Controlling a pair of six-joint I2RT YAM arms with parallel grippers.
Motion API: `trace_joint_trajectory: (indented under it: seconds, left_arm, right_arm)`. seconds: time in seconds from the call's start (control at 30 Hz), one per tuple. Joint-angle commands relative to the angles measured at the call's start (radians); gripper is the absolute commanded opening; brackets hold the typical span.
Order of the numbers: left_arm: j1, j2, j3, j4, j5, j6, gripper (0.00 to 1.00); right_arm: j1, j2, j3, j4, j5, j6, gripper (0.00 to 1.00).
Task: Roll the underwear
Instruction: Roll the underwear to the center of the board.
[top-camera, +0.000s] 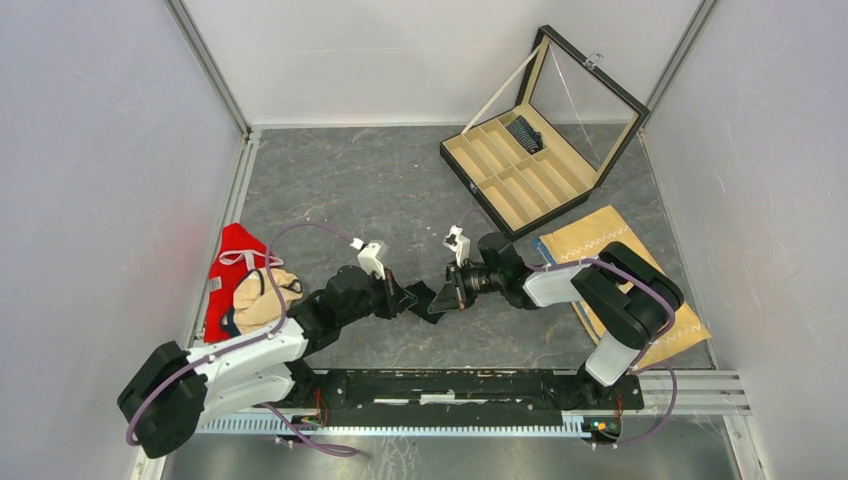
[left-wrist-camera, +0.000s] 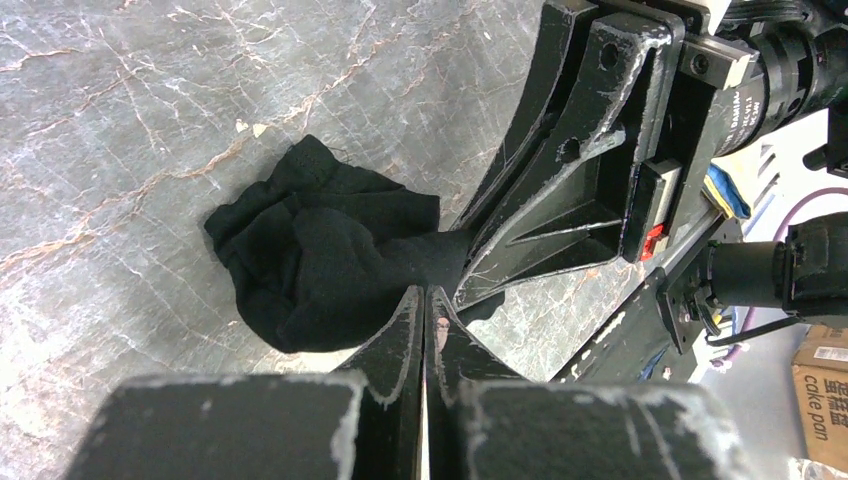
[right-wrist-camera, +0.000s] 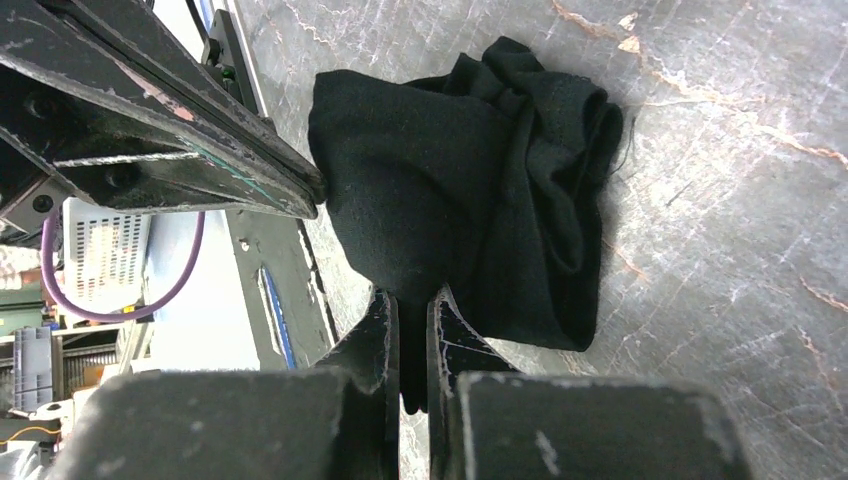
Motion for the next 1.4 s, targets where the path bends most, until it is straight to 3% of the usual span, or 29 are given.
trace_joint_trajectory:
  seconds: [0.0,0.23,0.7,0.9,1.13,1.37]
  left_arm:
    - [-0.002,0.066,0.038,0.128,-0.014,0.051,0.02]
    - [-0.002,0.174,0.045,0.188,-0.047,0.039,0.02]
    - [-0.002,0.241,-0.024,0.207,-0.152,-0.012,0.02]
    - [-0.006,0.219,0.002,0.218,-0.108,-0.011,0.02]
    - [-0.044,0.054,0.006,0.156,-0.135,0.018,0.02]
    - [-0.049,0.151,-0.018,0.208,-0.136,0.003,0.02]
  right_arm:
    - [-0.017,0.036,-0.012,0.001,0.017,0.012,0.0]
    - [-0.038,0.046,-0.02,0.011,0.009,0.015,0.01]
    - [-0.043,0.058,0.012,0.028,0.008,0.041,0.1]
    - [-0.043,0.066,0.019,0.033,0.009,0.053,0.0]
    - [-0.05,0.089,0.023,0.049,0.016,0.094,0.0]
    - [-0.061,0.115,0.02,0.096,0.019,0.154,0.0]
